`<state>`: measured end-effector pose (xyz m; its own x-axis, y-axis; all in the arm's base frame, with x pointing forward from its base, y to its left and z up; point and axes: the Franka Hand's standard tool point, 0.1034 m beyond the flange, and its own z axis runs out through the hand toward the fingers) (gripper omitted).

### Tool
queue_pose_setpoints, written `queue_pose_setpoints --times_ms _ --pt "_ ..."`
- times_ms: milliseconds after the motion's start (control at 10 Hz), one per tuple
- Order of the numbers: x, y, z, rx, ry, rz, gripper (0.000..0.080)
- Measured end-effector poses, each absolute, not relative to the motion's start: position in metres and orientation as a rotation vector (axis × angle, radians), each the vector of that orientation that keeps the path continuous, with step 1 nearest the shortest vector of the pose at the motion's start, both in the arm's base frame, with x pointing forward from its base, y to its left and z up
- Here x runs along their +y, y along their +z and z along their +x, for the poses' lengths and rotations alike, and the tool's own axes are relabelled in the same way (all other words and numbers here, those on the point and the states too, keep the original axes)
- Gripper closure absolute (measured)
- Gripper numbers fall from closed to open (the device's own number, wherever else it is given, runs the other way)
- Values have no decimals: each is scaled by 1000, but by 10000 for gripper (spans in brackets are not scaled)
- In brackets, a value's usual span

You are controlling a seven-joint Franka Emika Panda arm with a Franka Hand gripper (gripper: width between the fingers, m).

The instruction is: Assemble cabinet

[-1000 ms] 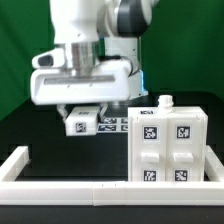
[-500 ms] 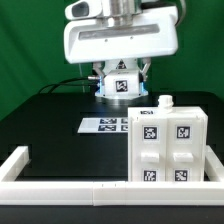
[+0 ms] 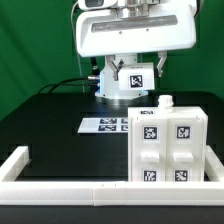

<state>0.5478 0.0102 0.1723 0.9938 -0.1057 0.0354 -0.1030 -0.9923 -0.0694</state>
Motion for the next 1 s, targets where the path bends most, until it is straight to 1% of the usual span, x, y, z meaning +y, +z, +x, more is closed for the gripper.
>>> queue_pose_setpoints --times_ms 200,300,500,600,1000 --pt "18 174 554 70 -69 -3072 256" --pt "23 178 565 22 -73 -3062 256" --pt "29 182 600 -32 -103 -3048 256" --pt "32 180 605 -69 -111 -3047 256" --pt "31 178 604 -71 -106 -3049 256"
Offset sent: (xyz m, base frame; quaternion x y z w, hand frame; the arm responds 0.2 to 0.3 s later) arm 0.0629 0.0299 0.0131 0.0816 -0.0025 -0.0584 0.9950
